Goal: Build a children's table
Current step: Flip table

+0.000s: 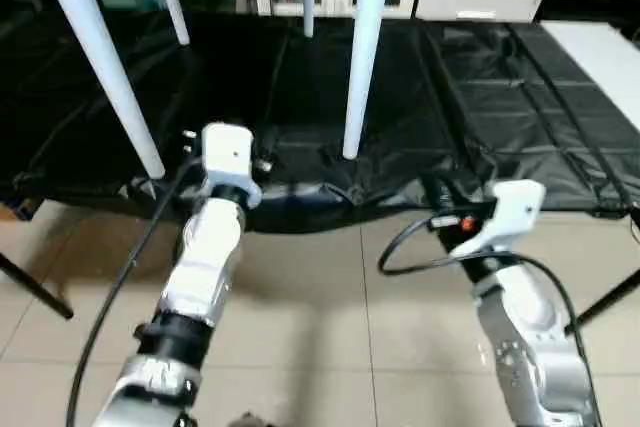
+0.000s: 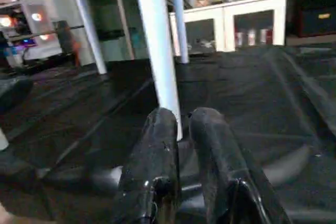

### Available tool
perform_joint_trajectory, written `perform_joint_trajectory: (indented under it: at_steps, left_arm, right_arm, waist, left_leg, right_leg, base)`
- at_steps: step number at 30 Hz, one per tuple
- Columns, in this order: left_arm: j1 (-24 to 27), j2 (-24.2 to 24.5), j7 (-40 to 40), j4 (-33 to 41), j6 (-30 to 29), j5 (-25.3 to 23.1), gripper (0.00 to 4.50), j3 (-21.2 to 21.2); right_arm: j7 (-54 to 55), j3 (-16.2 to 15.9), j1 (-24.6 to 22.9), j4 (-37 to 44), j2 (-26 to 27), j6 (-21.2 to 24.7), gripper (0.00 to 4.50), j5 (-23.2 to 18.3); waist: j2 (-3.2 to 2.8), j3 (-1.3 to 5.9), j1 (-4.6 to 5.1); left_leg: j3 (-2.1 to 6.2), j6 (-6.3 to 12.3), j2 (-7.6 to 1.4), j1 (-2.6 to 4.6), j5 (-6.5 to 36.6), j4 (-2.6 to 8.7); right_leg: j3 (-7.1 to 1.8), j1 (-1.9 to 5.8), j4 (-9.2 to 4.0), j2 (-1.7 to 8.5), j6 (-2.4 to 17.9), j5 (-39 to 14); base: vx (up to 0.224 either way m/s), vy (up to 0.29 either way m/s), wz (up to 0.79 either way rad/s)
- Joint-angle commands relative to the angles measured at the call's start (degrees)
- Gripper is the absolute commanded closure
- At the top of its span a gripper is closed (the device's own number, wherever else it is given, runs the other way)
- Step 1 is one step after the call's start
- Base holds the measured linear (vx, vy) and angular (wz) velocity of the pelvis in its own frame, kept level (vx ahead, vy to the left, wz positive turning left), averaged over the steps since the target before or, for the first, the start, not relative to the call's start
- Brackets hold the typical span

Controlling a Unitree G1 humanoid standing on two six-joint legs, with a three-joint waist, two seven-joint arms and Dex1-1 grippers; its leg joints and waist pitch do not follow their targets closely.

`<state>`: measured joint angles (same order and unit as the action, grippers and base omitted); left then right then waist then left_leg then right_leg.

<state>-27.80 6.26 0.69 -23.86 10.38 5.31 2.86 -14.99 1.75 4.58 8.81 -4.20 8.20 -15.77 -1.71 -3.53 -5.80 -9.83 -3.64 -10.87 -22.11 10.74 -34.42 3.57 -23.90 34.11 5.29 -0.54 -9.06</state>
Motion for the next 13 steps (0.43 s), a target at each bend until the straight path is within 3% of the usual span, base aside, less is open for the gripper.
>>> perform_joint_trajectory:
  at_steps: [1, 3, 7, 10, 13]
  left_arm:
    - [1.57, -0.81, -0.11, 4.21, -1.33, 0.99, 1.43, -1.29]
    - [4.39, -0.96, -4.57, 7.84, -7.77, -3.02, 1.43, -0.12]
    - [7.57, -0.17, -2.40, 10.93, -8.42, -1.90, 1.43, 1.05]
    - [8.00, -0.07, -1.45, 10.17, -8.67, -1.51, 1.43, -0.08]
    - [8.78, -0.34, -0.95, 10.63, -9.81, -0.63, 1.43, -1.18]
  right_arm:
    - [-0.02, -0.39, 0.53, 0.06, -0.22, -0.67, 3.86, 0.40]
    - [1.17, -0.30, 0.33, -0.56, -0.45, 0.40, 3.86, 1.28]
    - [2.79, -0.38, -0.45, -2.60, -1.66, 2.61, 3.86, 4.13]
    - [4.94, -0.74, -1.61, -4.63, -2.96, 2.76, 3.86, 7.90]
    - [6.83, 0.25, -1.85, -4.65, -2.56, 1.93, 3.86, 8.62]
  waist:
    - [0.16, 3.88, 0.15]
    - [0.23, 3.89, 0.38]
    - [0.21, 3.93, 0.61]
    - [0.17, 3.99, 0.65]
    - [0.20, 4.05, 0.63]
  left_leg:
    - [0.68, -1.04, -1.91, 0.87, 18.84, 5.19]
    - [0.74, -1.14, -1.94, 0.73, 18.73, 5.21]
    - [0.75, -1.08, -1.64, 0.67, 17.80, 5.11]
    - [0.67, -1.32, -1.45, 0.69, 17.68, 5.05]
    - [0.70, -1.31, -1.49, 0.64, 17.03, 5.03]
  right_leg:
    - [-2.09, 2.41, -4.45, 2.67, 7.27, -18.75]
    - [-2.10, 2.49, -4.28, 2.55, 6.87, -18.34]
    - [-2.09, 2.27, -4.68, 2.41, 5.40, -20.69]
    - [-2.11, 2.22, -4.65, 2.25, 5.42, -18.92]
    - [-2.09, 2.32, -4.47, 2.30, 5.48, -17.62]
  base:
    - [0.000, 0.000, 0.00]
    - [0.000, 0.000, 0.00]
    - [0.000, 0.000, 0.00]
    - [0.000, 0.000, 0.00]
    - [0.000, 0.000, 0.00]
